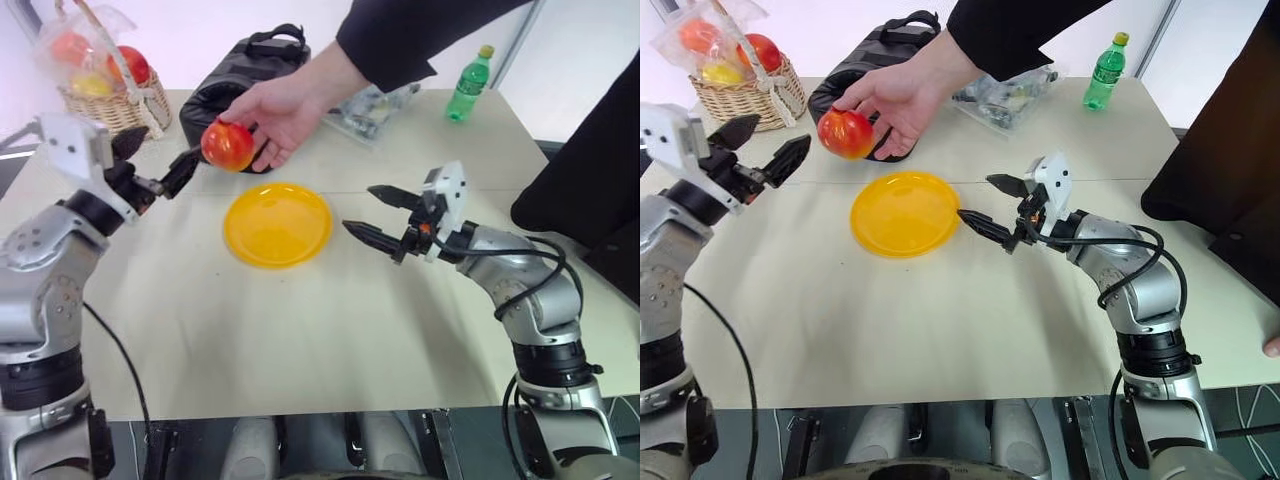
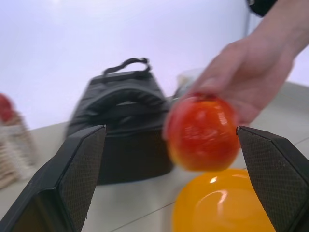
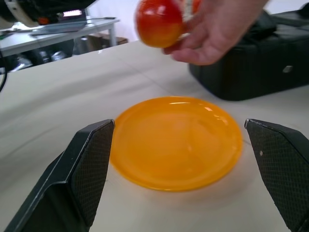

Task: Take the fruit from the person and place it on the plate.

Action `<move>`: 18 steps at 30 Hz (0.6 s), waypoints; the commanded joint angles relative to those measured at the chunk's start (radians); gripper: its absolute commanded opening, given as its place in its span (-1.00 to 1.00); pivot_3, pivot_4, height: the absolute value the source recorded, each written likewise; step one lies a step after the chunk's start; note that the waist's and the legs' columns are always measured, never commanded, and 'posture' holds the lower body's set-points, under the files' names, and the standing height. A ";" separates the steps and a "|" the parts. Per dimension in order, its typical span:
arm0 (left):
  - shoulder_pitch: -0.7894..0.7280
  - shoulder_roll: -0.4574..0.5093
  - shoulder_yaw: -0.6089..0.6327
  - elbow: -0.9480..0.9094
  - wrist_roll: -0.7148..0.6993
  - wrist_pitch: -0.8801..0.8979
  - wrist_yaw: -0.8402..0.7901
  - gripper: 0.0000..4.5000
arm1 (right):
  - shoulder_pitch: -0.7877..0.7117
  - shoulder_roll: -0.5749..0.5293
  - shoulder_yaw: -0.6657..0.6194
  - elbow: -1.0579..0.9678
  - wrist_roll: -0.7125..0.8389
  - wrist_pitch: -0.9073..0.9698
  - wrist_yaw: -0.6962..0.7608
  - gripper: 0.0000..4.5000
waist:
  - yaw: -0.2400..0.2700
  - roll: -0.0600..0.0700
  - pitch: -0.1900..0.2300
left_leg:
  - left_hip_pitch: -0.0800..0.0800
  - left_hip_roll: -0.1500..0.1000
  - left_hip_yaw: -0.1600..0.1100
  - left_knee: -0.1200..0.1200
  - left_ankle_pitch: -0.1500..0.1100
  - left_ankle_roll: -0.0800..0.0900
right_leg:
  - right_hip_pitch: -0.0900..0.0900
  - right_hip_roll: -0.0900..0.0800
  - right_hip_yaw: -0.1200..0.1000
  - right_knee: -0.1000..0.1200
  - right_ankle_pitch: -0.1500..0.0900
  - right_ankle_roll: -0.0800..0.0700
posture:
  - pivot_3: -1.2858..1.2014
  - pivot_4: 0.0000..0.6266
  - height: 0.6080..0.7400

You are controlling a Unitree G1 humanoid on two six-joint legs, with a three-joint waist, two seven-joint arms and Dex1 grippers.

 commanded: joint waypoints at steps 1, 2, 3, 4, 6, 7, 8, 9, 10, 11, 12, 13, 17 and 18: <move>-0.069 -0.006 -0.049 0.053 0.039 -0.055 -0.025 1.00 | -0.020 0.015 0.005 -0.021 -0.008 -0.029 -0.010 0.96 | 0.001 0.000 0.000 | 0.000 0.000 0.000 0.000 0.000 0.000 | 0.000 0.000 0.000 0.000 0.000 0.000 | 0.03 -0.52 1.00; -0.089 -0.012 -0.063 0.076 0.048 -0.067 -0.031 1.00 | -0.019 0.018 0.006 -0.023 -0.008 -0.030 -0.013 0.96 | 0.001 0.000 0.000 | 0.000 0.000 0.000 0.000 0.000 0.000 | 0.000 0.000 0.000 0.000 0.000 0.000 | 0.03 -0.52 1.00; -0.107 -0.017 -0.079 0.101 0.064 -0.085 -0.038 1.00 | -0.017 0.019 0.008 -0.026 -0.009 -0.032 -0.016 0.96 | 0.001 0.000 0.000 | 0.000 0.000 0.000 0.000 0.000 0.000 | 0.000 0.000 0.000 0.000 0.000 0.000 | 0.03 -0.52 1.00; -0.122 -0.023 -0.091 0.122 0.075 -0.099 -0.042 1.00 | -0.014 0.021 0.009 -0.029 -0.009 -0.032 -0.020 0.96 | 0.001 0.000 0.000 | 0.000 0.000 0.000 0.000 0.000 0.000 | 0.000 0.000 0.000 0.000 0.000 0.000 | 0.03 -0.52 1.00; -0.145 -0.035 -0.108 0.155 0.092 -0.119 -0.049 1.00 | -0.007 0.024 0.009 -0.037 -0.010 -0.033 -0.027 0.96 | 0.001 0.000 0.000 | 0.000 0.000 0.000 0.000 0.000 0.000 | 0.000 0.000 0.000 0.000 0.000 0.000 | 0.03 -0.52 1.00; -0.155 -0.042 -0.117 0.170 0.099 -0.129 -0.055 1.00 | -0.004 0.025 0.009 -0.041 -0.010 -0.033 -0.031 0.96 | 0.001 0.000 0.000 | 0.000 0.000 0.000 0.000 0.000 0.000 | 0.000 0.000 0.000 0.000 0.000 0.000 | 0.03 -0.52 1.00; -0.163 -0.048 -0.126 0.182 0.106 -0.137 -0.061 1.00 | -0.001 0.026 0.009 -0.044 -0.011 -0.033 -0.036 0.96 | 0.001 0.000 0.000 | 0.000 0.000 0.000 0.000 0.000 0.000 | 0.000 0.000 0.000 0.000 0.000 0.000 | 0.03 -0.52 1.00; -0.169 -0.054 -0.133 0.192 0.111 -0.144 -0.064 1.00 | 0.002 0.027 0.009 -0.047 -0.013 -0.034 -0.041 0.96 | 0.001 0.000 0.000 | 0.000 0.000 0.000 0.000 0.000 0.000 | 0.000 0.000 0.000 0.000 0.000 0.000 | 0.03 -0.52 1.00; -0.175 -0.060 -0.138 0.201 0.117 -0.147 -0.067 1.00 | 0.004 0.028 0.008 -0.049 -0.014 -0.035 -0.046 0.96 | 0.001 0.000 0.000 | 0.000 0.000 0.000 0.000 0.000 0.000 | 0.000 0.000 0.000 0.000 0.000 0.000 | 0.03 -0.52 1.00; -0.179 -0.063 -0.141 0.208 0.121 -0.150 -0.068 1.00 | 0.005 0.029 0.008 -0.051 -0.015 -0.036 -0.049 0.96 | 0.001 0.000 0.000 | 0.000 0.000 0.000 0.000 0.000 0.000 | 0.000 0.000 0.000 0.000 0.000 0.000 | 0.03 -0.52 1.00; -0.183 -0.068 -0.146 0.214 0.126 -0.151 -0.067 1.00 | 0.007 0.029 0.006 -0.053 -0.016 -0.038 -0.053 0.96 | 0.001 0.000 0.000 | 0.000 0.000 0.000 0.000 0.000 0.000 | 0.000 0.000 0.000 0.000 0.000 0.000 | 0.03 -0.52 1.00; -0.186 -0.071 -0.149 0.220 0.130 -0.153 -0.067 1.00 | 0.008 0.030 0.004 -0.054 -0.018 -0.039 -0.057 0.96 | 0.001 0.000 0.000 | 0.000 0.000 0.000 0.000 0.000 0.000 | 0.000 0.000 0.000 0.000 0.000 0.000 | 0.03 -0.52 1.00; -0.196 -0.079 -0.147 0.231 0.137 -0.160 -0.075 0.64 | 0.008 0.029 0.001 -0.053 -0.020 -0.046 -0.067 1.00 | 0.001 0.000 0.000 | 0.000 0.000 0.000 0.000 0.000 0.000 | 0.000 0.000 0.000 0.000 0.000 0.000 | 0.03 -0.52 1.00; -0.197 -0.080 -0.147 0.232 0.139 -0.163 -0.076 0.44 | 0.008 0.029 0.001 -0.052 -0.019 -0.048 -0.068 1.00 | 0.001 0.000 0.000 | 0.000 0.000 0.000 0.000 0.000 0.000 | 0.000 0.000 0.000 0.000 0.000 0.000 | 0.03 -0.52 1.00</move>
